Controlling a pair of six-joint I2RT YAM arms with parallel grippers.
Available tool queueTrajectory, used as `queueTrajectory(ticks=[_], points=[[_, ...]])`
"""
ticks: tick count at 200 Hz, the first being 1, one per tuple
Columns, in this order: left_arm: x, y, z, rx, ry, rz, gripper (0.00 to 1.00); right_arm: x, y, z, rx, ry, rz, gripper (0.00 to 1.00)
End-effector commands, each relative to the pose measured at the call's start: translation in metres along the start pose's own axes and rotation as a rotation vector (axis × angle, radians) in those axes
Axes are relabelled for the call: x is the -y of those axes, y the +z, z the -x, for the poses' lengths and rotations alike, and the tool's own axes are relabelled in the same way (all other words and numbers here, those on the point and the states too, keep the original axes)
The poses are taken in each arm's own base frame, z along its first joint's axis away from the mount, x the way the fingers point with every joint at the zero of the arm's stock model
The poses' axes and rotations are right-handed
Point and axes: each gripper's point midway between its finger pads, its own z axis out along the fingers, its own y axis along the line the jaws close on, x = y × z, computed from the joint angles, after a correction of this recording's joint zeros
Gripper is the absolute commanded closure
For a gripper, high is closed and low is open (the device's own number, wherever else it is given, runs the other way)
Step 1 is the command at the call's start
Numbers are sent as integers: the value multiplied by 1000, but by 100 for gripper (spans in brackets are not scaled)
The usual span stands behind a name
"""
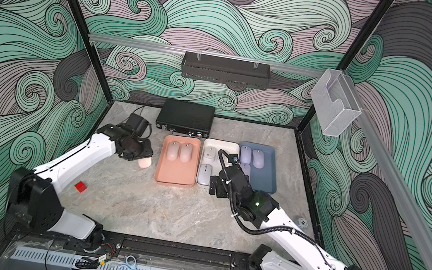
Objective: Place the mice by color into the storage box
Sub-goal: Pick up the mouse from the center of the board, then place the mouse in the storage box.
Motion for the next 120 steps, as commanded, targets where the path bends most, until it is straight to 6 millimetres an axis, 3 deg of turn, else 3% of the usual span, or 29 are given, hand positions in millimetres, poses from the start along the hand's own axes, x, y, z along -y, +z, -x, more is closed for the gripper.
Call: queueTrajectory(ticks=[1,25,52,120], points=[[35,16,-12,-84,145,-6,53,13,-1,-9,-7,42,-31,2],[53,46,-23,-170,228,19,53,21,-4,-18,-9,64,-35,2],[57,78,-33,-227,289,64,53,28,-10,-23,1,77,-41,2],[43,107,-39,-277,286,190,53,31,-14,-23,6,79,-43,3]])
